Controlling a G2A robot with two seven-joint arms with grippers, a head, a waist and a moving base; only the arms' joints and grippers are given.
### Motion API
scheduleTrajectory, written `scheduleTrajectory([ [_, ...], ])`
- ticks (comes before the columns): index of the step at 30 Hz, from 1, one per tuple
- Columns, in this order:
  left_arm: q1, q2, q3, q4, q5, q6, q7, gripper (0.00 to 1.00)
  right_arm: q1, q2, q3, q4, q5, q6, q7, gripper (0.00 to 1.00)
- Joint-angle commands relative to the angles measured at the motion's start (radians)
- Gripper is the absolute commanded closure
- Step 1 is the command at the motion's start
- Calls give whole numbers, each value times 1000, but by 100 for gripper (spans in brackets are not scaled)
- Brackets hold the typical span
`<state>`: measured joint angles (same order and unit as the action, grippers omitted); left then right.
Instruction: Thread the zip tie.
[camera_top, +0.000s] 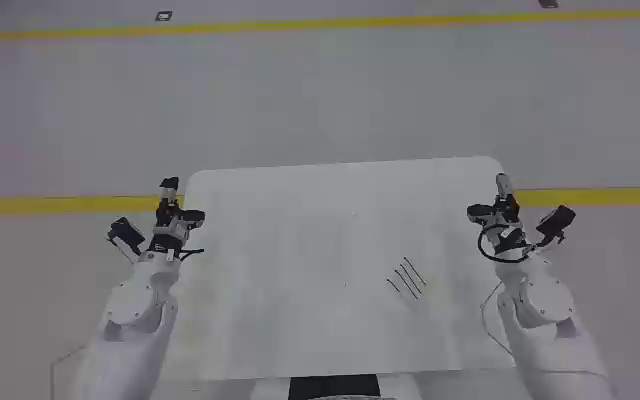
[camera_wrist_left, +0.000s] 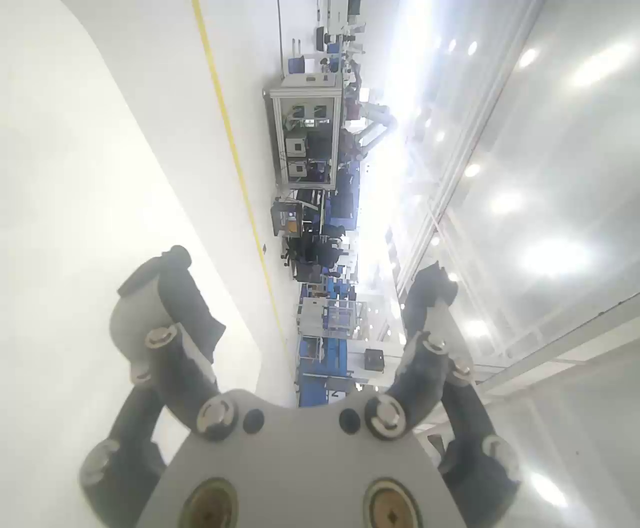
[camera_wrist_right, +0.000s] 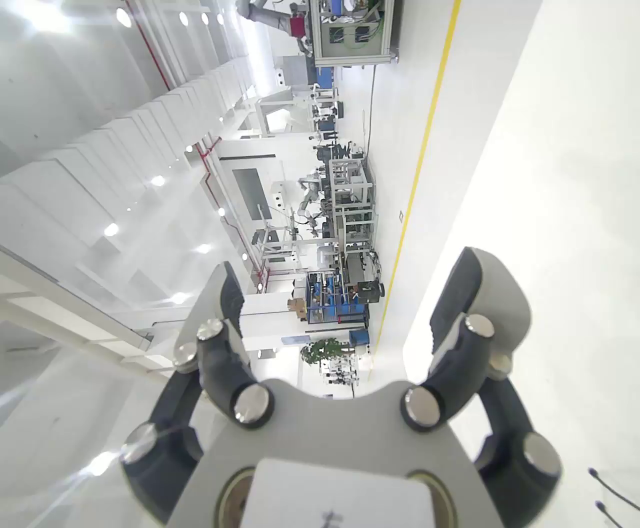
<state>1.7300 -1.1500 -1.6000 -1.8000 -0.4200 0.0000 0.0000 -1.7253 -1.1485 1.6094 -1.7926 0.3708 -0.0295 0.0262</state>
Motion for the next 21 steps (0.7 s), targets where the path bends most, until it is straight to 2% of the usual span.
scheduleTrajectory([
  [1, 0, 0, 0, 0, 0, 0, 0, 0, 1, 1, 6, 4, -1, -6, 35, 0],
  [6, 0, 0, 0, 0, 0, 0, 0, 0, 0, 8, 26, 6, -12, -53, 206, 0],
  [10, 0, 0, 0, 0, 0, 0, 0, 0, -10, 18, 39, 11, -30, -108, 409, 0],
  [11, 0, 0, 0, 0, 0, 0, 0, 0, -17, 21, 39, 8, -33, -134, 486, 0],
  [21, 0, 0, 0, 0, 0, 0, 0, 0, -17, 21, 39, 8, -33, -134, 486, 0],
])
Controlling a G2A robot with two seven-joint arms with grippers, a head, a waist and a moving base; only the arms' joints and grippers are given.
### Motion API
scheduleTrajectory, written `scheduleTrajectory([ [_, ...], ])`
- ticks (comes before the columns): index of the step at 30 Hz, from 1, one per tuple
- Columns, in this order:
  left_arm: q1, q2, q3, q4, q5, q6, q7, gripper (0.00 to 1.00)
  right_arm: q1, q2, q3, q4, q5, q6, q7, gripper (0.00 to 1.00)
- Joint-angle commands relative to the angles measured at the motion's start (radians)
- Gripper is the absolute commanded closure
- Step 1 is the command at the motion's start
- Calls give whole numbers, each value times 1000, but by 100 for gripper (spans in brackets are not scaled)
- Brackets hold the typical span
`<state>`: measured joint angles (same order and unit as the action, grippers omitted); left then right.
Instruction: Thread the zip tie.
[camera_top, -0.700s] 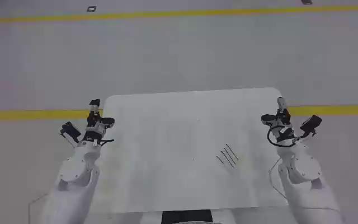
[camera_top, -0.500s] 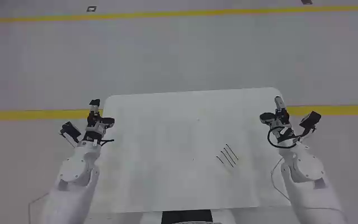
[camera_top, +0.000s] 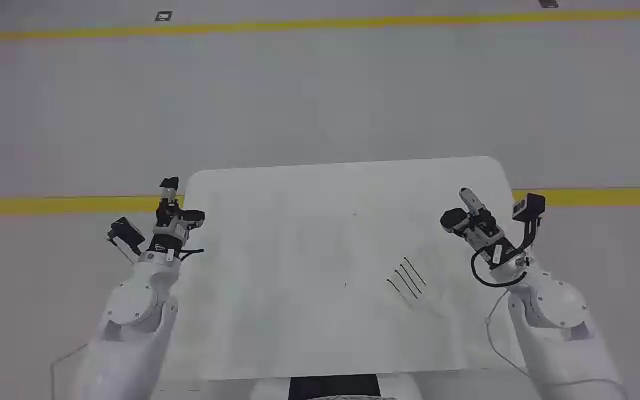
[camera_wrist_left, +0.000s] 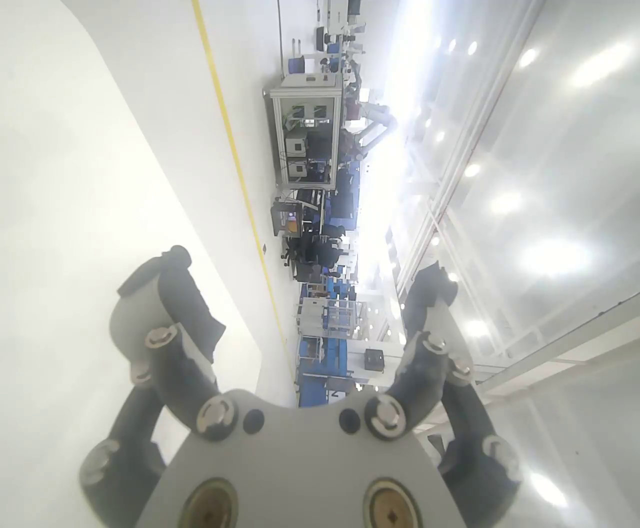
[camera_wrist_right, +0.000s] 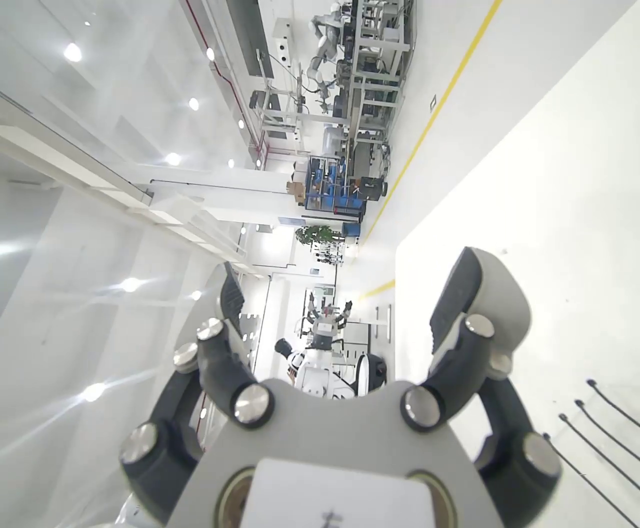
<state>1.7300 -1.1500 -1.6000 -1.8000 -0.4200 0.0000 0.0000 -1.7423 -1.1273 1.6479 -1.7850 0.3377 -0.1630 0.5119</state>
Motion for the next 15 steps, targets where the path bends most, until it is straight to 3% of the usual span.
scheduleTrajectory([
  [1, 0, 0, 0, 0, 0, 0, 0, 0, 0, 0, 0, 0, 0, 0, 0, 0],
  [6, 0, 0, 0, 0, 0, 0, 0, 0, 33, 11, 10, 3, -108, -65, 117, 0],
  [13, 0, 0, 0, 0, 0, 0, 0, 0, 104, 40, 14, 54, -289, -177, 414, 0],
  [15, 0, 0, 0, 0, 0, 0, 0, 0, 112, 49, 6, 6, -368, -177, 497, 0],
])
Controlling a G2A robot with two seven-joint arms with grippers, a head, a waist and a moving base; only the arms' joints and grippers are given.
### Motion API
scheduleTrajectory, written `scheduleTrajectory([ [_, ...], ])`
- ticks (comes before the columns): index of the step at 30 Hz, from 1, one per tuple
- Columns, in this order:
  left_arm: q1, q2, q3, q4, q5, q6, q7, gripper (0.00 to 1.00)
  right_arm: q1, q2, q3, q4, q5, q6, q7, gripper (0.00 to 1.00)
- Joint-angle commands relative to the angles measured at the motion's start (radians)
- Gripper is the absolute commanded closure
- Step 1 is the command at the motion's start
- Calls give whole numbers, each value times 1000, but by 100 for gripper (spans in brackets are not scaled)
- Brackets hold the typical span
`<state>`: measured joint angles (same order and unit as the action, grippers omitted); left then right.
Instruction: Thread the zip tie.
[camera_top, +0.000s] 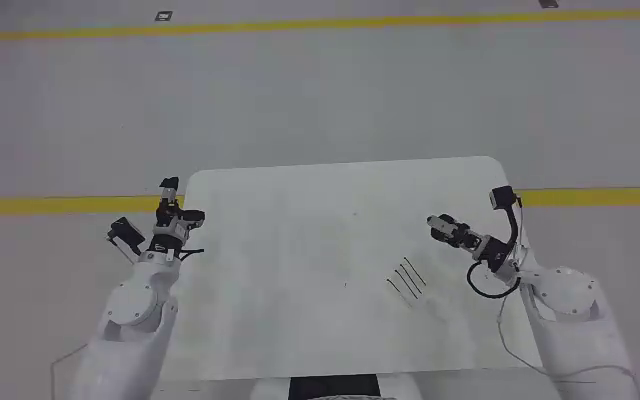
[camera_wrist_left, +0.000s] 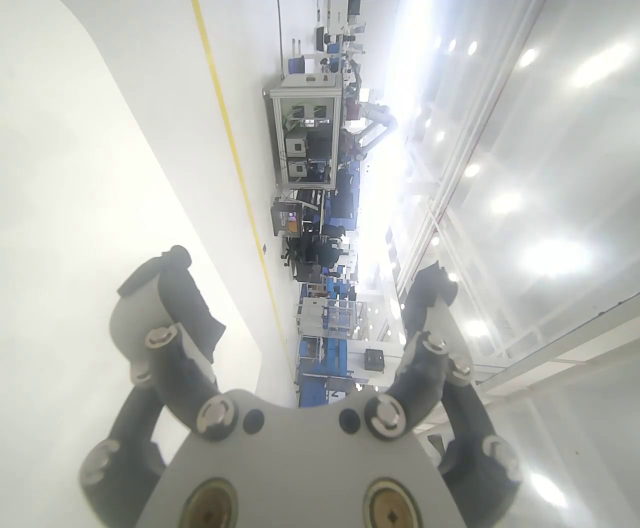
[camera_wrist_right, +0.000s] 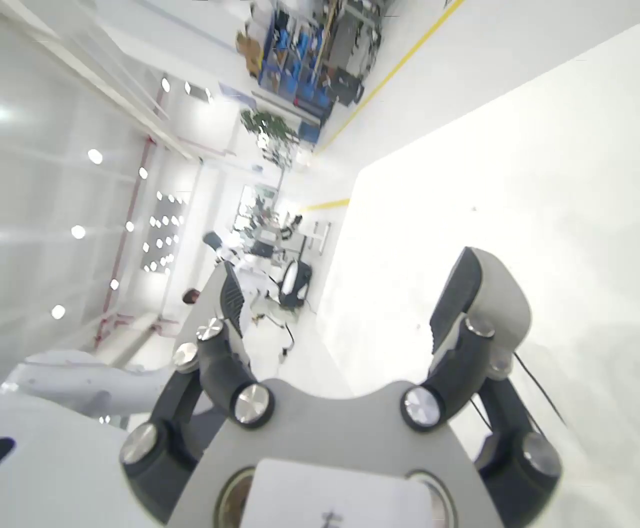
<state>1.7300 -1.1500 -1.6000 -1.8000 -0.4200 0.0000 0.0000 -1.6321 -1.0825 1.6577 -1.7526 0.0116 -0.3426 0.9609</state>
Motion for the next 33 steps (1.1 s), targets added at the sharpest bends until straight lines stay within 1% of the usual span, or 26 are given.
scheduleTrajectory([
  [1, 0, 0, 0, 0, 0, 0, 0, 0, -1, 7, -6, -41, -56, 3, 70, 0],
  [2, 0, 0, 0, 0, 0, 0, 0, 0, -4, 9, -7, -51, -62, 3, 78, 0],
  [13, 0, 0, 0, 0, 0, 0, 0, 0, -4, 9, -7, -51, -62, 3, 78, 0],
  [15, 0, 0, 0, 0, 0, 0, 0, 0, 13, 13, -2, -84, -119, 3, 99, 0],
  [16, 0, 0, 0, 0, 0, 0, 0, 0, 26, 19, 0, -100, -195, 3, 128, 0],
  [18, 0, 0, 0, 0, 0, 0, 0, 0, 49, 28, -15, -113, -263, 3, 200, 0],
  [19, 0, 0, 0, 0, 0, 0, 0, 0, 64, 32, -30, -100, -278, 3, 239, 0],
  [20, 0, 0, 0, 0, 0, 0, 0, 0, 80, 37, -50, -95, -314, 3, 299, 0],
  [21, 0, 0, 0, 0, 0, 0, 0, 0, 99, 41, -64, -92, -351, 3, 332, 0],
  [22, 0, 0, 0, 0, 0, 0, 0, 0, 111, 46, -91, -73, -387, 3, 382, 0],
  [23, 0, 0, 0, 0, 0, 0, 0, 0, 126, 49, -113, -73, -409, 3, 419, 0],
  [25, 0, 0, 0, 0, 0, 0, 0, 0, 142, 54, -139, -64, -458, 3, 429, 0],
  [26, 0, 0, 0, 0, 0, 0, 0, 0, 148, 57, -151, -66, -463, 3, 420, 0],
  [27, 0, 0, 0, 0, 0, 0, 0, 0, 150, 57, -148, -67, -461, 3, 404, 0],
  [33, 0, 0, 0, 0, 0, 0, 0, 0, 150, 57, -148, -67, -461, 3, 404, 0],
])
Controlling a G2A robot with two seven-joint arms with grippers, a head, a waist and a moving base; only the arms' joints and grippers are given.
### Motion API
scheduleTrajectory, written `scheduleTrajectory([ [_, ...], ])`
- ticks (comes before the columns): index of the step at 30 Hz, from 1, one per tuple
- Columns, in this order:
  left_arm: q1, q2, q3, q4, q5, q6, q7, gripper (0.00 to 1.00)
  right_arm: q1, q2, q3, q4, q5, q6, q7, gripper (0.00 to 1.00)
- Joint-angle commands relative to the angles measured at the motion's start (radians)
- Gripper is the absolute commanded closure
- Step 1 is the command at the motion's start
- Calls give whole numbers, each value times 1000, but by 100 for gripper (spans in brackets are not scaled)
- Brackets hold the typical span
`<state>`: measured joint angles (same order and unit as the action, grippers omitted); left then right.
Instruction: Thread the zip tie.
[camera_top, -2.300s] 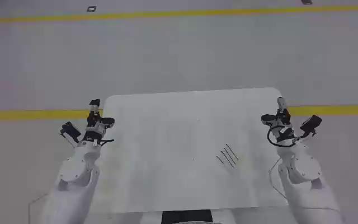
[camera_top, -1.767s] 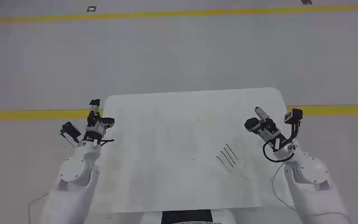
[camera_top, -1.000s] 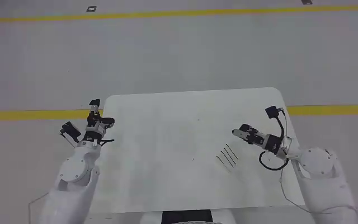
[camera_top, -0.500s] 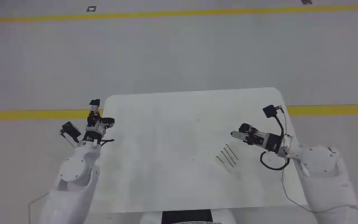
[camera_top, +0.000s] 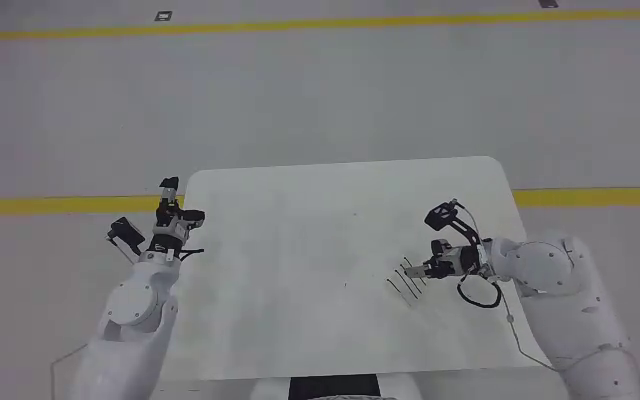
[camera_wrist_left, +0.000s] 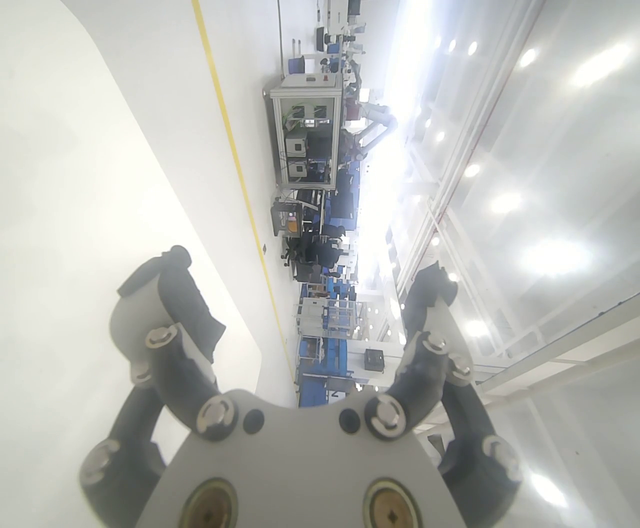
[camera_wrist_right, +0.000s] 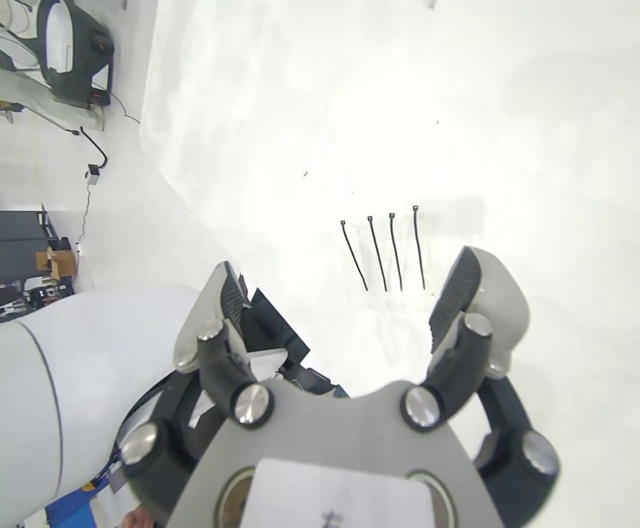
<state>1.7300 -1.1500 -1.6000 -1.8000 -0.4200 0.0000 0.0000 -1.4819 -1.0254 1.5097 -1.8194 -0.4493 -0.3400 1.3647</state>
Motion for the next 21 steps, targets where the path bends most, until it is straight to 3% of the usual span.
scheduleTrajectory([
  [1, 0, 0, 0, 0, 0, 0, 0, 0, 0, 0, 0, 0, 0, 0, 0, 0],
  [8, 0, 0, 0, 0, 0, 0, 0, 0, 30, 19, -138, -56, -70, 0, 25, 0],
  [13, 0, 0, 0, 0, 0, 0, 0, 0, 86, 57, -276, -21, -102, 0, 25, 0],
  [21, 0, 0, 0, 0, 0, 0, 0, 0, 94, 62, -286, -14, -101, 0, 25, 0],
])
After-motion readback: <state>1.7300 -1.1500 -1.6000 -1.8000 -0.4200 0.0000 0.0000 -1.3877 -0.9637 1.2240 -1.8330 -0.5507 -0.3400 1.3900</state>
